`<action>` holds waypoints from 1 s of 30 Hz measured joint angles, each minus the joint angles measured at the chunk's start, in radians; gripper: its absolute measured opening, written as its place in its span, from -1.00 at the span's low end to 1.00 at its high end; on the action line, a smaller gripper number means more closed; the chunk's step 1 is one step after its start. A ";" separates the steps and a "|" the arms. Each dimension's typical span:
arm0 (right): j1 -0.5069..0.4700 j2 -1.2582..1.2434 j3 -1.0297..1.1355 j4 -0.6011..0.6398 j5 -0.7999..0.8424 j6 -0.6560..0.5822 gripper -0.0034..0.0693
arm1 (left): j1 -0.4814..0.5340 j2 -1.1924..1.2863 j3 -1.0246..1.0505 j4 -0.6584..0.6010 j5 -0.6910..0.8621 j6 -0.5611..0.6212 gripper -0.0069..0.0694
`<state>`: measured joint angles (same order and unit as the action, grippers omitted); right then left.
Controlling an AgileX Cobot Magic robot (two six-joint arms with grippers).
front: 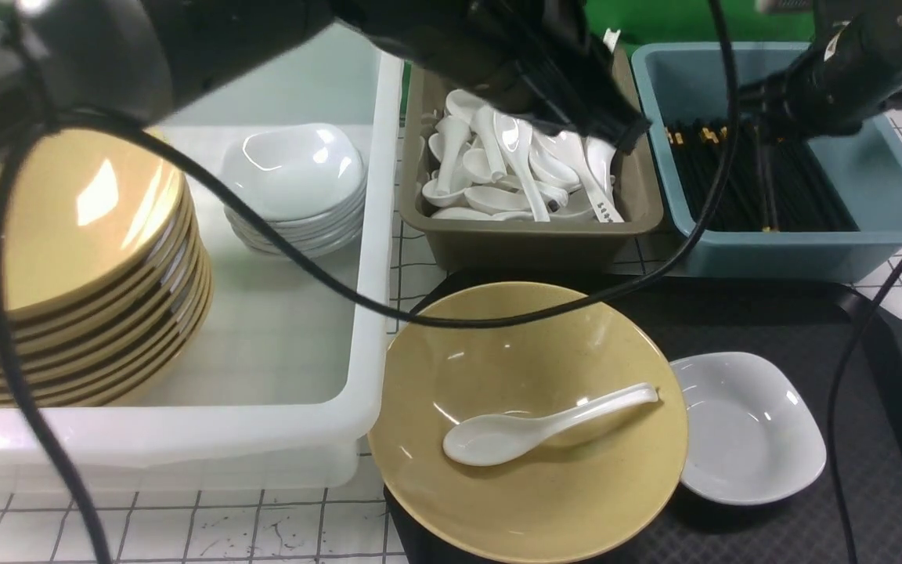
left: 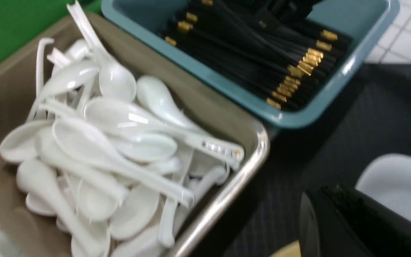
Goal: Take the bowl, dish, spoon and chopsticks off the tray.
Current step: Use the right arm to put the chopsticks into the small storage box on the right, then use the right arm to grab the soup spoon in the middle
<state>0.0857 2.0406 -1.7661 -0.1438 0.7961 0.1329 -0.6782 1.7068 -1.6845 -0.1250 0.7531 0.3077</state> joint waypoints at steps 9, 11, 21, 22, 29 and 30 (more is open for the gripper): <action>0.152 -0.144 -0.066 0.003 0.374 -0.325 0.36 | 0.027 -0.247 0.093 0.018 0.179 0.000 -0.85; 0.222 -0.195 -0.066 0.022 0.427 -0.395 0.36 | 0.052 -0.331 0.187 0.020 0.193 -0.002 -0.85; 0.504 -0.252 -0.004 0.144 0.445 -0.549 0.37 | 0.114 -0.703 0.697 0.021 0.151 -0.031 -0.85; 0.533 -0.252 0.021 0.144 0.445 -0.577 0.37 | 0.114 -0.761 0.763 0.018 0.119 -0.037 -0.85; 0.642 -0.249 0.228 0.144 0.443 -0.901 0.37 | 0.114 -0.900 0.950 0.010 -0.011 -0.062 -0.85; 0.643 -0.245 0.242 0.144 0.444 -0.940 0.37 | 0.114 -0.906 0.957 0.010 -0.017 -0.066 -0.85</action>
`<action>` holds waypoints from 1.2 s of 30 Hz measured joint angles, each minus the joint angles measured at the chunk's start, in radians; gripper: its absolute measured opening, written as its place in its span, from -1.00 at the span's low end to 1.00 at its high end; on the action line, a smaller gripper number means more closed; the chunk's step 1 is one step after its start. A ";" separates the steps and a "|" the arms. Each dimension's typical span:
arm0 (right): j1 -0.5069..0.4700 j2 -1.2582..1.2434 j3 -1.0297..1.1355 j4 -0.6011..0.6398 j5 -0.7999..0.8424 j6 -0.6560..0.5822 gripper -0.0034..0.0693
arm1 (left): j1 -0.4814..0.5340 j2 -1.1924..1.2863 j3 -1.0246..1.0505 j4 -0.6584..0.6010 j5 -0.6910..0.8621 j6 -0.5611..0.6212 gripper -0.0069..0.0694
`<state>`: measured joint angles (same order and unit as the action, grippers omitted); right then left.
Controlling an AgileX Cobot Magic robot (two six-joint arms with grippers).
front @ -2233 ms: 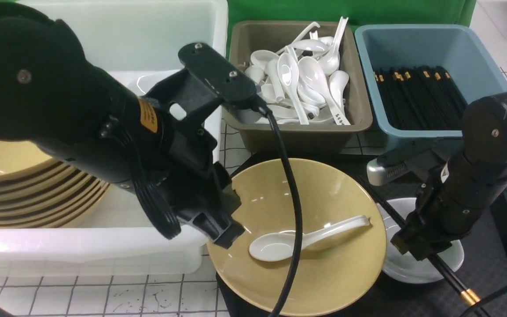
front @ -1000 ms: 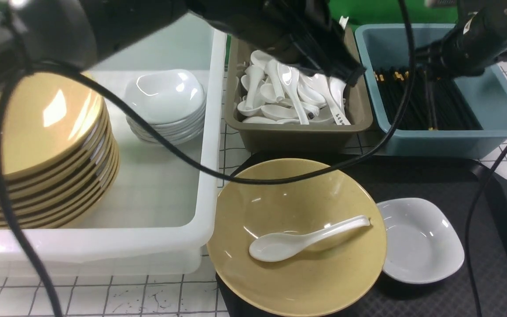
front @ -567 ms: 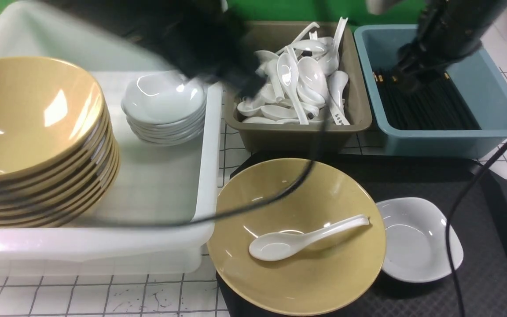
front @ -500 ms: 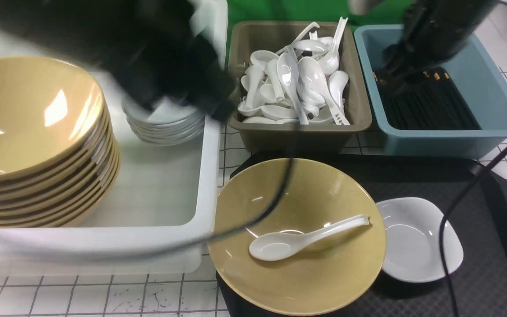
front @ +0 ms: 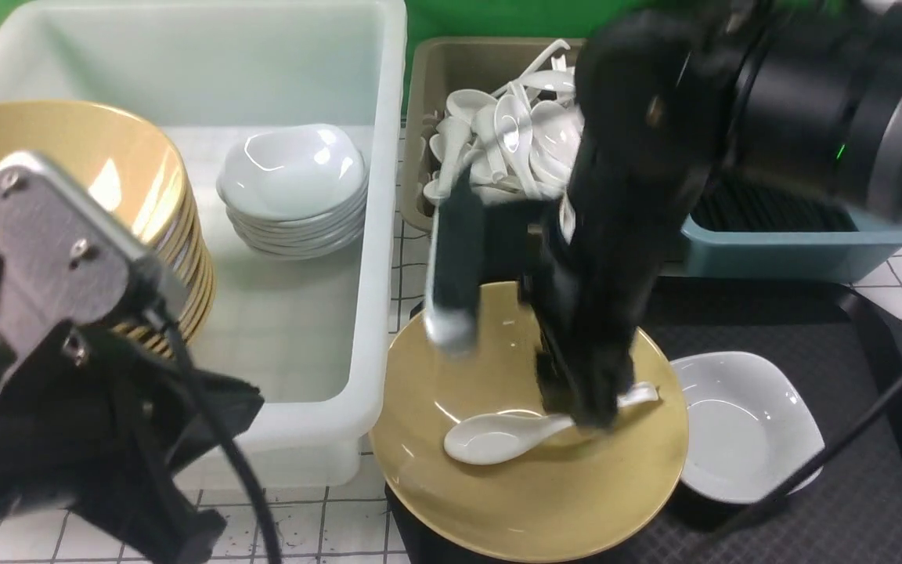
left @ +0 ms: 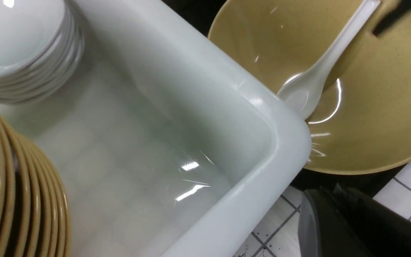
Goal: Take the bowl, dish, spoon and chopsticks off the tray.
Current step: Use the right arm to grab the soup spoon in the middle, then use the right arm to put the soup spoon into the small storage box in the middle
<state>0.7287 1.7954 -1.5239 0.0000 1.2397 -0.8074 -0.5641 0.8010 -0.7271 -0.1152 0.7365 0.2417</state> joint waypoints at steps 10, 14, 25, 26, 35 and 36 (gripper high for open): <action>0.000 0.166 0.050 -0.085 -0.083 -0.090 0.36 | 0.000 -0.010 0.026 -0.004 -0.082 -0.005 -0.85; 0.000 0.205 0.050 -0.140 -0.106 -0.047 0.21 | 0.000 -0.010 0.026 -0.004 -0.115 -0.005 -0.85; -0.009 0.150 -0.034 -0.199 -0.031 0.066 -0.51 | 0.009 0.037 -0.045 0.045 -0.209 -0.088 -0.85; -0.021 0.130 -0.057 -0.200 -0.029 0.076 -0.51 | 0.016 0.054 -0.073 0.064 -0.209 -0.109 -0.85; -0.185 0.098 -0.301 -0.221 -0.193 0.349 -0.51 | 0.141 0.310 -0.415 0.146 -0.090 -0.219 -0.85; -0.210 0.108 -0.311 -0.222 -0.262 0.415 -0.51 | 0.151 0.345 -0.446 0.141 -0.069 -0.219 -0.85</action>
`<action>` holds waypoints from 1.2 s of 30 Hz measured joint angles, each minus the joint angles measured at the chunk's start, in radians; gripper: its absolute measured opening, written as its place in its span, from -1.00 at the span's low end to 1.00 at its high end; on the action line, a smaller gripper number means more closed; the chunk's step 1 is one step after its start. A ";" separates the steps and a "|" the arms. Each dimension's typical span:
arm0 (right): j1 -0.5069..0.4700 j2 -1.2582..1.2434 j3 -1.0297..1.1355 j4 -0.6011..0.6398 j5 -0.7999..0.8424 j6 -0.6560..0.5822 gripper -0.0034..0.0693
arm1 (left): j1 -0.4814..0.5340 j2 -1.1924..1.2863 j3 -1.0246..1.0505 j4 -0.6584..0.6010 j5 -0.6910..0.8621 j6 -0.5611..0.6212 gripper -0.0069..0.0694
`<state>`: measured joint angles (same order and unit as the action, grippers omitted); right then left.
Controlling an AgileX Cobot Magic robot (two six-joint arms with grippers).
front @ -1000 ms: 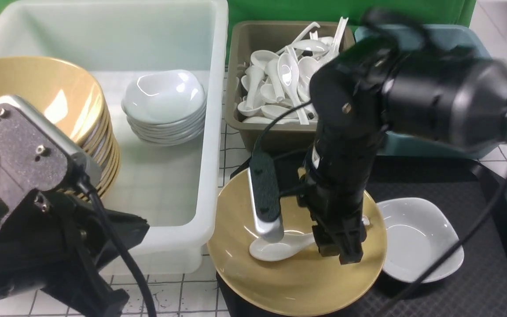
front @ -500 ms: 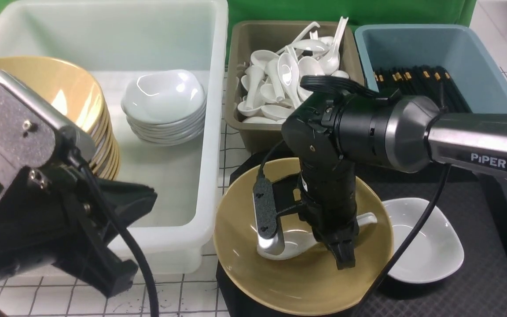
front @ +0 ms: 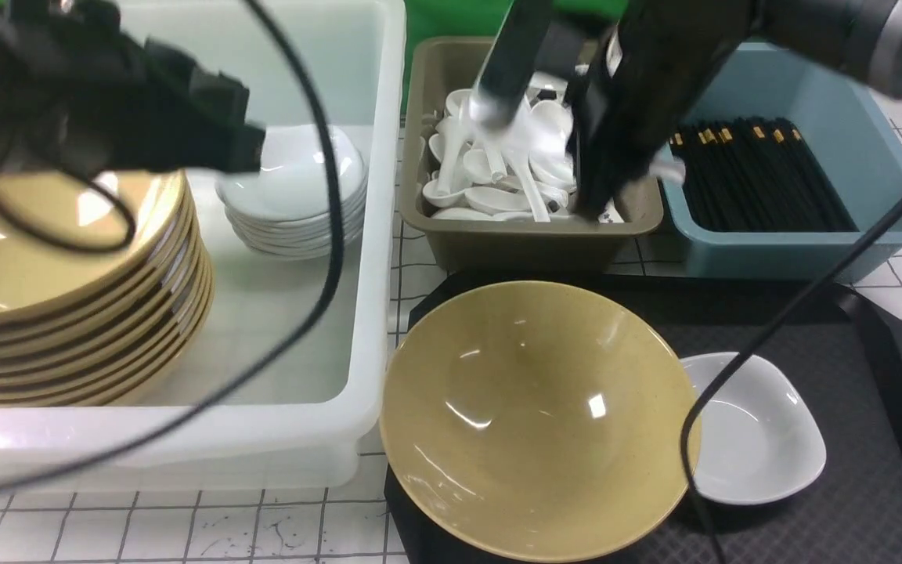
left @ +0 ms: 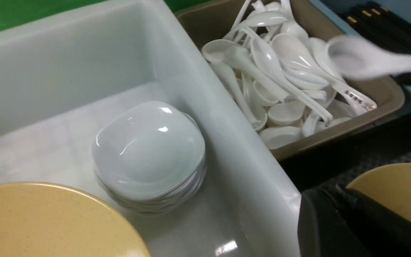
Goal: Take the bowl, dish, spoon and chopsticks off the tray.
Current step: Use the right arm to put the soup spoon into the small storage box in the middle, then use the left arm to grab the yellow noodle bowl on the left
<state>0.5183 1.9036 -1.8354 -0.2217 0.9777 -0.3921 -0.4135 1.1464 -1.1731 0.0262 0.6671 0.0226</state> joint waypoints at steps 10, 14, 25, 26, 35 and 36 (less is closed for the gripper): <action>-0.097 0.133 -0.015 -0.004 -0.418 0.270 -0.05 | 0.007 0.160 -0.080 -0.182 0.087 0.065 -0.85; -0.097 0.146 -0.022 -0.003 -0.415 0.316 0.52 | 0.007 0.188 -0.092 -0.268 0.147 0.185 -0.85; -0.097 0.013 -0.132 0.013 0.215 0.174 0.22 | -0.043 0.445 -0.364 -0.304 0.404 0.329 -0.80; -0.097 -0.008 -0.123 0.029 0.236 0.168 0.10 | -0.057 0.466 -0.378 -0.302 0.423 0.339 -0.78; -0.097 -0.230 0.120 0.245 0.266 0.085 -0.72 | -0.212 0.760 -0.568 -0.127 0.491 0.305 -0.16; -0.097 -0.255 0.155 0.250 0.267 0.077 -0.75 | -0.215 0.780 -0.586 -0.104 0.492 0.295 -0.08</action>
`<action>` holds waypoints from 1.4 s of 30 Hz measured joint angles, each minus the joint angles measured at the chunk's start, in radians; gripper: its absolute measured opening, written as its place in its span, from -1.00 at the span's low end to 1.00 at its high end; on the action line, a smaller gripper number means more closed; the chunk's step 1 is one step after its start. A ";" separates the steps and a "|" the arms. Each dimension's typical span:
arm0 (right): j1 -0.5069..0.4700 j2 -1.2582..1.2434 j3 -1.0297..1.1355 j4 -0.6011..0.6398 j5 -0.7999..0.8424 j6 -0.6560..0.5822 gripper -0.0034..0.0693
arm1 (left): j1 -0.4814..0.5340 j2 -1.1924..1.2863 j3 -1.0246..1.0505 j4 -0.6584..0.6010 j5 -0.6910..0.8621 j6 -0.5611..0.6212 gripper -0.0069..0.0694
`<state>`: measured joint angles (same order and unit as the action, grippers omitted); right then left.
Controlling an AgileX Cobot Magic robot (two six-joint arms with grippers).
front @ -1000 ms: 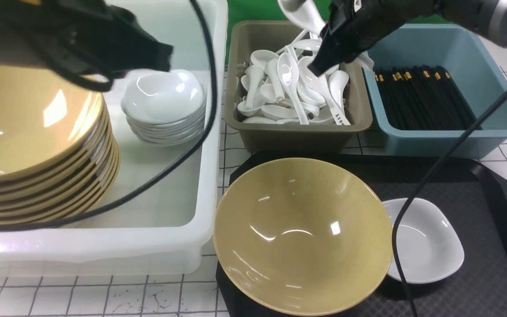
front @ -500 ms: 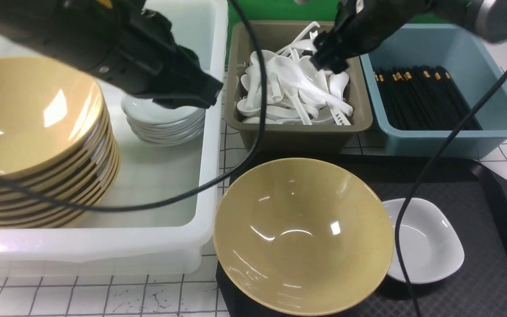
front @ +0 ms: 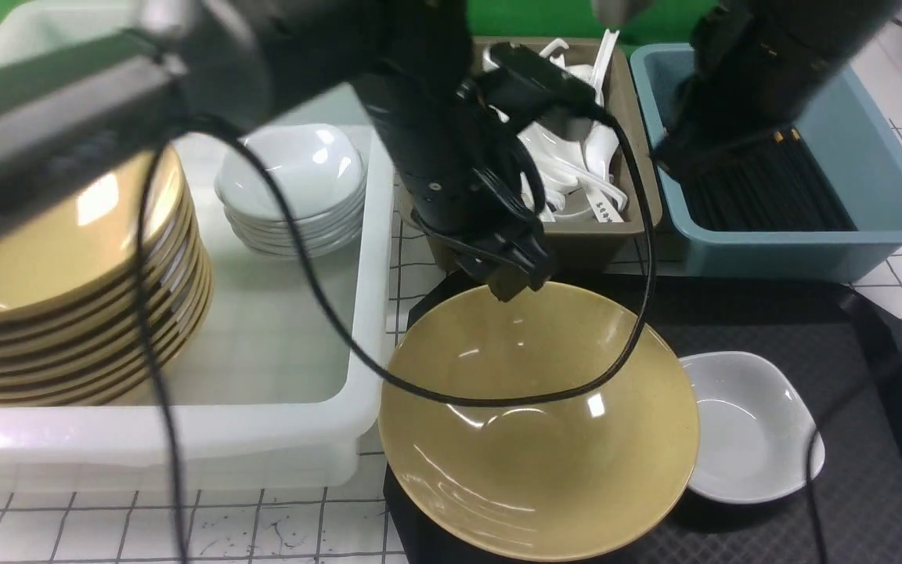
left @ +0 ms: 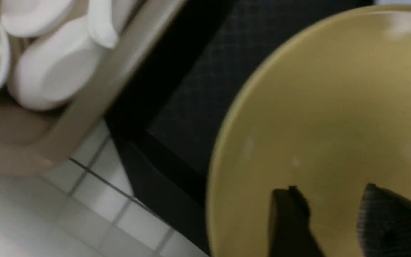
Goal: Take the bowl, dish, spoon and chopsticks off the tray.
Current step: Use the left arm to grab the yellow noodle bowl on the left, then use the left arm to put the noodle bowl into the large storage box on the left
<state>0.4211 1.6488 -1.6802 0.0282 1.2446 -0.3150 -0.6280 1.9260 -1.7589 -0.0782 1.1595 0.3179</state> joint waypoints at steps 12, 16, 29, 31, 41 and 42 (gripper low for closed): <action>0.000 -0.258 0.307 0.005 0.005 -0.056 -0.80 | 0.000 0.179 -0.040 0.113 -0.018 -0.089 0.32; 0.000 -0.266 0.335 0.005 0.005 -0.056 -0.80 | 0.000 0.215 -0.040 0.078 0.004 -0.092 0.04; 0.026 -0.309 0.314 0.002 0.005 -0.057 -0.79 | -0.004 0.040 -0.075 0.032 0.085 -0.101 -0.80; 0.061 -0.327 0.275 0.002 0.006 -0.057 -0.78 | 0.010 -0.022 -0.077 0.050 0.081 -0.102 -0.80; 0.352 -0.355 0.043 0.005 0.010 -0.049 -0.78 | 0.330 -0.410 -0.041 -0.158 0.104 -0.112 -0.80; 0.384 -0.355 0.040 0.005 0.005 -0.049 -0.78 | 0.409 -0.465 -0.021 -0.175 0.107 -0.114 -0.80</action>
<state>0.8055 1.2933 -1.6399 0.0331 1.2493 -0.3635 -0.2191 1.4613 -1.7798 -0.2530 1.2668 0.2042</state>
